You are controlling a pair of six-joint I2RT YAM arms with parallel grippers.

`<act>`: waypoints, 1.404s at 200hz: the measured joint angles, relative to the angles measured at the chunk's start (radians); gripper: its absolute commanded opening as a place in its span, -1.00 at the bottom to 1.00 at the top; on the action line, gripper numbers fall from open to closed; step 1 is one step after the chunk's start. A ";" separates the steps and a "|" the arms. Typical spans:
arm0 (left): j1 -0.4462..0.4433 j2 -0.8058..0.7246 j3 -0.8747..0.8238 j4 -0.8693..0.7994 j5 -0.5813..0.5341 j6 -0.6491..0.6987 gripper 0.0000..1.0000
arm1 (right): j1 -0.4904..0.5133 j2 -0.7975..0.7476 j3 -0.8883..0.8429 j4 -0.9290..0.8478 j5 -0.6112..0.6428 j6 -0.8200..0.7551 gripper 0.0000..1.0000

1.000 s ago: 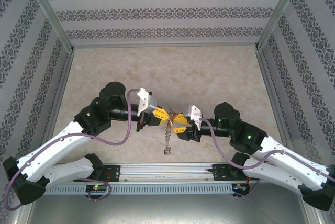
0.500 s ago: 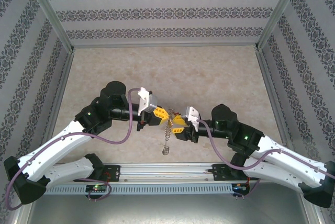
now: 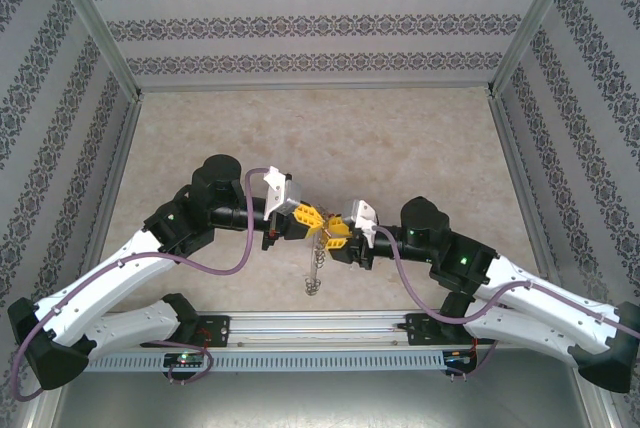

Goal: Put the keys on the keyring

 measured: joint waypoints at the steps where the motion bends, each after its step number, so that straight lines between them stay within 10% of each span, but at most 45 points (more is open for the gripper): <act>1: 0.000 0.000 0.000 0.000 0.000 0.000 -1.00 | 0.000 0.000 0.000 0.000 0.000 -0.001 -0.60; 60: 0.010 0.000 0.000 0.003 -0.001 0.000 -1.00 | 0.002 -0.007 0.000 -0.007 0.040 -0.008 -1.00; 144: 0.013 -0.012 -0.041 0.005 -0.114 0.001 -1.00 | 0.010 -0.048 0.074 -0.166 0.190 -0.051 -1.00; 198: 0.019 -0.023 -0.086 0.019 -0.228 -0.031 -0.08 | -0.076 0.114 0.211 -0.324 0.210 -0.052 -1.00; 281: 0.031 -0.127 -0.266 0.079 -0.659 -0.153 0.04 | -0.286 0.549 0.543 -0.481 0.100 -0.016 -1.00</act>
